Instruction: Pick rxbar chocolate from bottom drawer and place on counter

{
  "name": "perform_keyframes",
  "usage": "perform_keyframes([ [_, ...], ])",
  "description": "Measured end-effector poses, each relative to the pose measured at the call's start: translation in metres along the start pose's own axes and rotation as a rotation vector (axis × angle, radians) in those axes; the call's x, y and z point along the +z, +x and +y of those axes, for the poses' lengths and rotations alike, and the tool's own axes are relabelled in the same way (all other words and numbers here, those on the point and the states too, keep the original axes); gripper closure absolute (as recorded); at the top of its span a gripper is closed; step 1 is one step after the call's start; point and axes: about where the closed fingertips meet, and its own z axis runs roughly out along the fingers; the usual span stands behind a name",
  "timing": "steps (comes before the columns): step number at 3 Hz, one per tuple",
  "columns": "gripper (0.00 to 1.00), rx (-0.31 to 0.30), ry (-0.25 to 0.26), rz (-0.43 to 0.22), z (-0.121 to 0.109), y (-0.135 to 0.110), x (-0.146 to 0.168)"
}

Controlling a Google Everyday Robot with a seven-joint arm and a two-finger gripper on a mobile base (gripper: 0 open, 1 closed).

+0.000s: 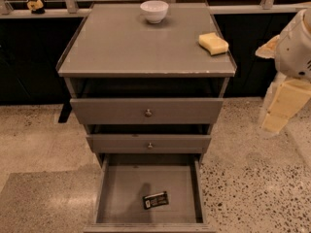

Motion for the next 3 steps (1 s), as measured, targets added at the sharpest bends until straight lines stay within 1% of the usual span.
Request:
perform_keyframes([
  [1, 0.0, 0.021, -0.031, -0.039, 0.024, 0.01, 0.044],
  [2, 0.0, 0.036, -0.097, -0.053, 0.048, 0.02, 0.113],
  [3, 0.0, 0.04, -0.173, -0.086, 0.057, 0.01, 0.179],
])
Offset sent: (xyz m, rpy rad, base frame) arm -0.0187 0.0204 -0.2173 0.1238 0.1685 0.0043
